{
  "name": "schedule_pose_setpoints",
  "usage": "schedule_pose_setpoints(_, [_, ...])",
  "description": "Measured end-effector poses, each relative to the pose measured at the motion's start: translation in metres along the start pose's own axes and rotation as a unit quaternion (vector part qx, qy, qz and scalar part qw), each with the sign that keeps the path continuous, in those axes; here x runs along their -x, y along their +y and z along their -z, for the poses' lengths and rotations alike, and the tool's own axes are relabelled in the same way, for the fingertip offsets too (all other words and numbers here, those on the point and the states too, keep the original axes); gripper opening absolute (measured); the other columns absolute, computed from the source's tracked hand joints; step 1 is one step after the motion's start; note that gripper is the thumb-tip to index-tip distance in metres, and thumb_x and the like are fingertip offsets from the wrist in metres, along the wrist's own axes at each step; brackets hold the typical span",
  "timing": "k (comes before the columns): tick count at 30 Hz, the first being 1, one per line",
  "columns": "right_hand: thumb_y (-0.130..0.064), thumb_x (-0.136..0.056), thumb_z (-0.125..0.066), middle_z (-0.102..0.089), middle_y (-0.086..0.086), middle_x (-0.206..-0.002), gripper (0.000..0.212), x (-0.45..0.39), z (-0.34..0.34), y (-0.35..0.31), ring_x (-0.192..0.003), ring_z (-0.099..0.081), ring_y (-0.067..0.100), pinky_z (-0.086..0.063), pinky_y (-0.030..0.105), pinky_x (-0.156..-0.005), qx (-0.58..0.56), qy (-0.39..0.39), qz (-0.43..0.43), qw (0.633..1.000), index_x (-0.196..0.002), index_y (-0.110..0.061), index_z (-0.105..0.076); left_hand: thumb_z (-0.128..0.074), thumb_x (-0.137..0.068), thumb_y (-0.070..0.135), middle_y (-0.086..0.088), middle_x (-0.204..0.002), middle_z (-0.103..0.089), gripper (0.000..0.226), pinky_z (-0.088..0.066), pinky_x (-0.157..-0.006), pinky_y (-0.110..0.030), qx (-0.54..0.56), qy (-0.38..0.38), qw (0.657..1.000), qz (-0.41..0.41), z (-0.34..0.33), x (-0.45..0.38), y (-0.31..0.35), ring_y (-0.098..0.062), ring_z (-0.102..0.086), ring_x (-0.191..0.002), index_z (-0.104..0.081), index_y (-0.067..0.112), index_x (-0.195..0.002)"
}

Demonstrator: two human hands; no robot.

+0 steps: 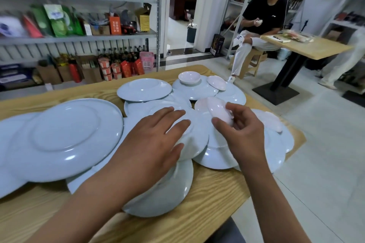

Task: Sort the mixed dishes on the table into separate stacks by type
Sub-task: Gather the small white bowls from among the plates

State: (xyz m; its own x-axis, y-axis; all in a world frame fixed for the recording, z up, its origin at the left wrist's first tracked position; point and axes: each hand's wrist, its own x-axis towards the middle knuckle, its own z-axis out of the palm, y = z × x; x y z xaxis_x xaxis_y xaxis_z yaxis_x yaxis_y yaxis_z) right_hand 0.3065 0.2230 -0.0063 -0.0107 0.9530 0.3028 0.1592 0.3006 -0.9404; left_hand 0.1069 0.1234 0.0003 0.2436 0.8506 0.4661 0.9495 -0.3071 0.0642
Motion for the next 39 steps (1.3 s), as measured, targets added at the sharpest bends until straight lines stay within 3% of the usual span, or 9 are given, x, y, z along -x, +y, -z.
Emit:
schedule_pose_setpoints(7, [-0.015,-0.072,-0.082,-0.071,0.005,-0.108,0.039,0.015,-0.085,-0.049,-0.098,-0.068,0.017,-0.054,0.029,-0.084,-0.188,-0.137,-0.055,0.971,-0.108,-0.012,-0.068,-0.051,-0.088,0.045,-0.002,-0.129,-0.06,0.046,-0.05,-0.091,-0.035,-0.03,0.086,0.991,0.1,0.026,-0.004,-0.02,-0.022,-0.055,-0.117,-0.058,0.016,-0.124])
schedule_pose_setpoints(11, [-0.023,-0.064,-0.078,-0.067,0.006,-0.088,0.04,0.017,-0.126,-0.071,-0.085,-0.059,0.016,-0.045,0.027,-0.075,-0.405,-0.225,-0.164,0.871,-0.1,-0.009,-0.068,-0.048,-0.087,0.049,0.001,-0.123,-0.061,0.047,-0.046,-0.091,-0.031,-0.007,0.137,0.982,0.127,0.051,-0.002,-0.04,-0.019,-0.054,-0.113,-0.06,0.016,-0.119])
schedule_pose_setpoints(15, [-0.011,-0.076,-0.07,-0.066,0.004,-0.084,0.035,0.023,-0.163,-0.087,-0.079,-0.061,0.011,-0.05,0.02,-0.07,-0.451,-0.283,-0.154,0.832,-0.109,-0.004,-0.061,-0.053,-0.085,0.031,0.0,-0.104,-0.065,0.027,-0.044,-0.082,-0.031,0.004,0.194,0.971,0.14,0.07,0.005,-0.061,-0.02,-0.055,-0.097,-0.066,0.011,-0.099])
schedule_pose_setpoints(20, [-0.017,-0.08,-0.067,-0.064,0.002,-0.083,0.035,0.018,-0.204,-0.105,-0.08,-0.06,0.014,-0.051,0.025,-0.07,-0.384,-0.353,-0.145,0.841,-0.111,-0.005,-0.059,-0.056,-0.086,0.021,0.001,-0.092,-0.064,0.013,-0.045,-0.079,-0.034,0.013,0.205,0.959,0.196,0.092,0.021,-0.091,-0.02,-0.056,-0.091,-0.064,0.011,-0.083])
schedule_pose_setpoints(25, [-0.026,-0.081,-0.069,-0.072,0.009,-0.108,0.026,0.019,-0.245,-0.122,-0.105,-0.067,0.022,-0.051,0.042,-0.097,-0.252,-0.401,-0.088,0.876,-0.103,-0.012,-0.067,-0.059,-0.091,0.022,0.002,-0.086,-0.063,0.013,-0.048,-0.072,-0.04,0.006,0.191,0.931,0.311,0.117,0.046,-0.127,-0.019,-0.057,-0.081,-0.064,0.016,-0.081])
schedule_pose_setpoints(27, [-0.025,-0.086,-0.067,-0.072,0.005,-0.108,0.019,0.022,-0.265,-0.128,-0.106,-0.067,0.019,-0.05,0.045,-0.099,-0.183,-0.419,-0.077,0.886,-0.103,-0.015,-0.068,-0.058,-0.092,0.025,-0.003,-0.085,-0.064,0.016,-0.049,-0.072,-0.042,-0.001,0.152,0.91,0.386,0.127,0.056,-0.141,-0.025,-0.059,-0.08,-0.066,0.017,-0.083])
schedule_pose_setpoints(31, [-0.015,-0.087,-0.063,-0.07,0.003,-0.097,0.012,0.038,-0.315,-0.138,-0.096,-0.064,0.019,-0.052,0.044,-0.093,-0.052,-0.469,-0.039,0.881,-0.097,-0.015,-0.07,-0.06,-0.089,0.016,-0.013,-0.076,-0.061,0.011,-0.045,-0.064,-0.037,-0.028,0.138,0.87,0.473,0.139,0.082,-0.169,-0.034,-0.056,-0.076,-0.07,0.013,-0.085])
schedule_pose_setpoints(34, [-0.015,-0.087,-0.062,-0.068,0.005,-0.101,0.021,0.052,-0.348,-0.137,-0.083,-0.058,0.015,-0.047,0.029,-0.07,0.054,-0.501,0.043,0.863,-0.107,-0.011,-0.067,-0.061,-0.088,0.011,-0.012,-0.088,-0.067,0.018,-0.041,-0.066,-0.03,0.016,0.166,0.837,0.521,0.144,0.107,-0.189,-0.031,-0.059,-0.083,-0.074,0.017,-0.101])
schedule_pose_setpoints(39, [-0.024,-0.091,-0.056,-0.054,0.003,-0.138,0.047,0.07,-0.383,-0.135,-0.123,-0.052,0.021,-0.042,0.031,-0.096,0.217,-0.512,0.204,0.806,-0.137,-0.015,-0.051,-0.063,-0.088,0.01,-0.012,-0.102,-0.068,0.021,-0.05,-0.077,-0.034,0.008,0.213,0.764,0.609,0.152,0.153,-0.217,-0.032,-0.062,-0.092,-0.073,0.015,-0.105])
